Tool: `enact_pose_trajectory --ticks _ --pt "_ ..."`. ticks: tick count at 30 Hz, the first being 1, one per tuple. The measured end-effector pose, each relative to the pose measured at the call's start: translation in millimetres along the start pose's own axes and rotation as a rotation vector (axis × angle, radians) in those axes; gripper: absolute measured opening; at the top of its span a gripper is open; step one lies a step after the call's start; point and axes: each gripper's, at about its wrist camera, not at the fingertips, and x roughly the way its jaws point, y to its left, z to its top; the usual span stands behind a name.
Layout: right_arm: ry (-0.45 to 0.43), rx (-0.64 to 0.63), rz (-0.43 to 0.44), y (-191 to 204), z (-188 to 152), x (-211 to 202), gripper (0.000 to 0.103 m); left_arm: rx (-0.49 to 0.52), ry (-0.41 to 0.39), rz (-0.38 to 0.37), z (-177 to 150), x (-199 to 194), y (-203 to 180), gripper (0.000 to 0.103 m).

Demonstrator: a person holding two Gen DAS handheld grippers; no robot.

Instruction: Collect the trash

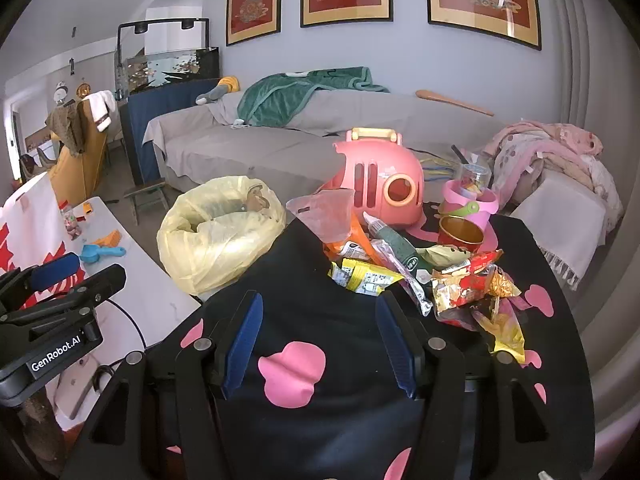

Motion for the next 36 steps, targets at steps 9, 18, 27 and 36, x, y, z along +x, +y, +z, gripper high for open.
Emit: enact_pose_trajectory --ticks 9,18,27,36 --pt "0.004 -0.004 -0.004 2 3 0 0.057 -0.005 0.007 -0.003 -8 2 3 0.065" --pt "0.008 -0.016 -0.005 2 5 -1 0.057 -0.004 0.007 -0.004 -13 4 4 0.065" --pt "0.009 -0.017 -0.008 4 5 -1 0.057 -0.008 0.019 -0.006 -3 4 5 0.065" --pt "0.01 -0.018 -0.01 5 4 -1 0.057 -0.008 0.018 -0.007 -11 8 8 0.065"
